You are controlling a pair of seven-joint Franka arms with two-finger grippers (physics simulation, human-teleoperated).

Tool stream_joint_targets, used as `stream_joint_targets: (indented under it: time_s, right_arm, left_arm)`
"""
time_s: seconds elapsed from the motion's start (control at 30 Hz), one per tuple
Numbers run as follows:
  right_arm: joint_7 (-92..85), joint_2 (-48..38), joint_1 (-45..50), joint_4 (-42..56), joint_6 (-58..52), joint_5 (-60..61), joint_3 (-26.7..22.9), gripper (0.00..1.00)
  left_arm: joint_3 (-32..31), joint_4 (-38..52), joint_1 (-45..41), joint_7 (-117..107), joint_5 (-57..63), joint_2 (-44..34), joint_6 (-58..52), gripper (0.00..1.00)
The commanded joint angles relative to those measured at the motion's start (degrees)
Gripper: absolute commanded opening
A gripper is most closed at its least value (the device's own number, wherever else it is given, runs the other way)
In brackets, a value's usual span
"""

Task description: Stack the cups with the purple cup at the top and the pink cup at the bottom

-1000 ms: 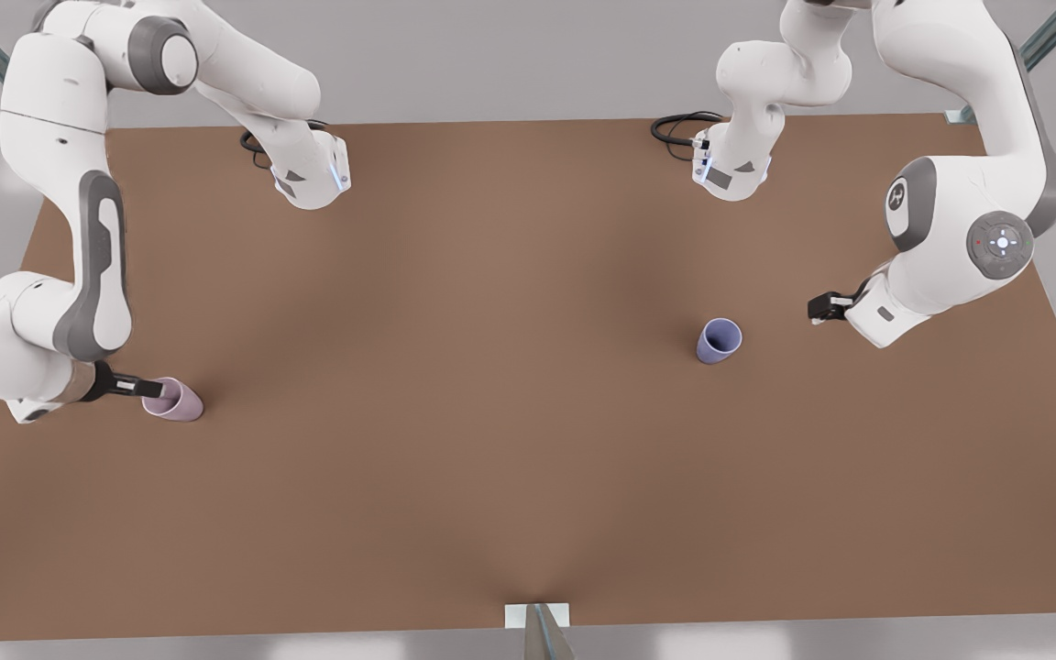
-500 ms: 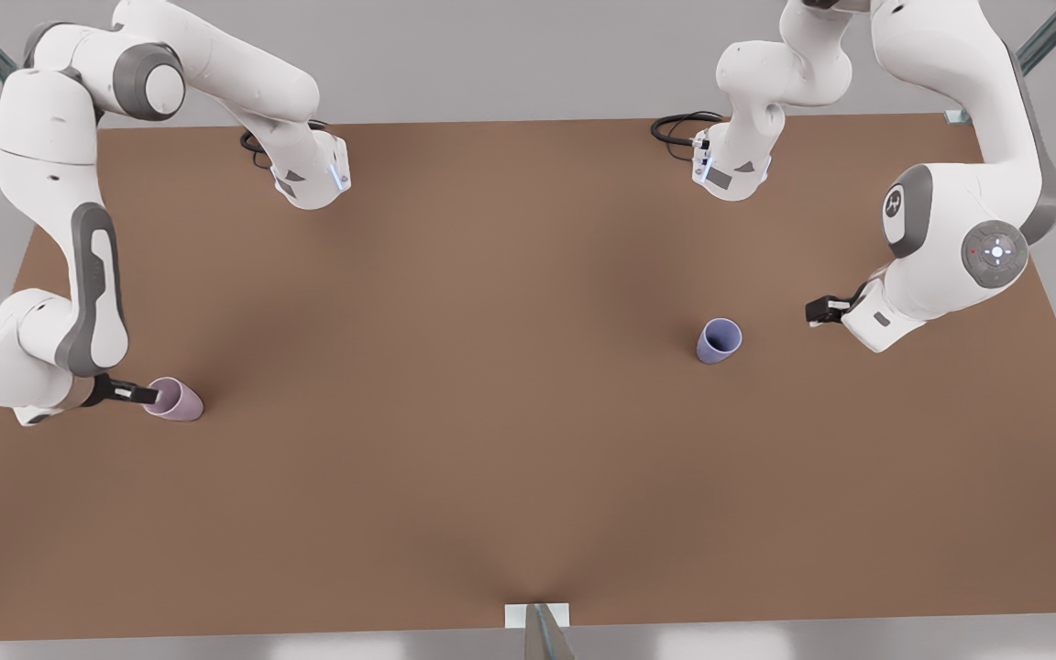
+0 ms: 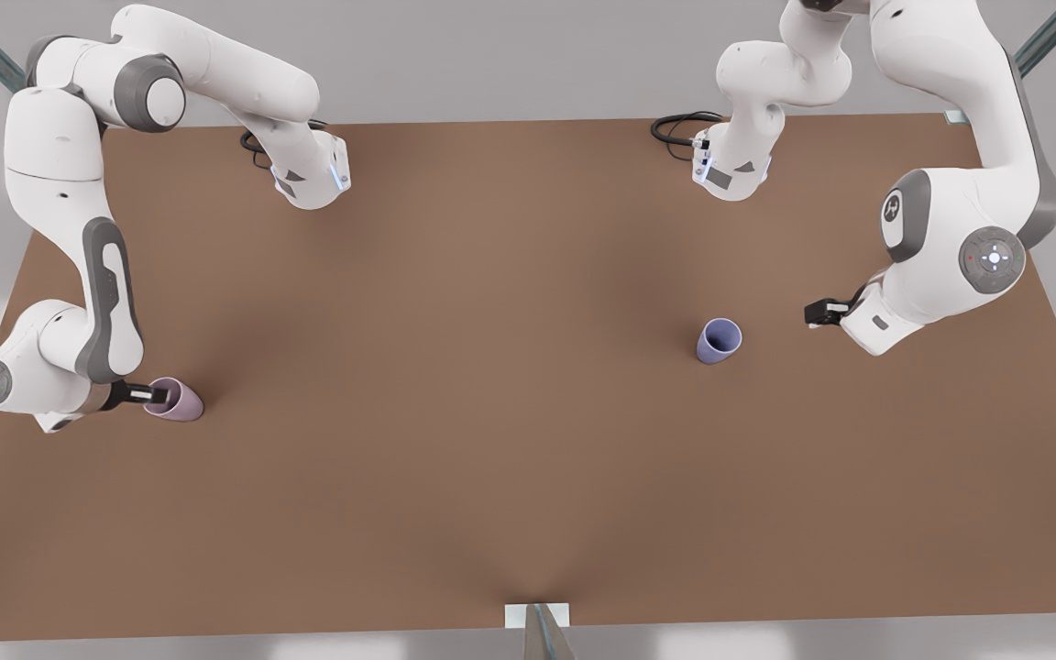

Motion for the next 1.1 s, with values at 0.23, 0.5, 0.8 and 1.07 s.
stream_joint_targets:
  time_s: [0.23,0.5,0.8,1.07]
  right_arm:
    - [-0.01,0.35,0.10,0.18,0.70,0.00,0.04,0.21]
    - [-0.10,0.17,0.19,0.09,0.52,0.00,0.04,0.21]
    - [-2.90,-1.85,3.00,6.50,-0.36,0.09,1.27,0.21]
    - [11.15,-2.55,21.98,15.91,-8.00,0.35,1.71,0.21]
  left_arm:
    - [-0.05,0.00,0.11,0.00,0.01,-0.35,-0.70,1.00]
    - [0.03,0.18,0.11,-1.05,0.01,-0.71,-0.17,1.00]
    - [0.03,0.09,0.11,-0.97,0.01,-0.71,-0.62,1.00]
    - [-0.05,0.09,0.11,-1.14,-0.52,-0.97,-0.70,1.00]
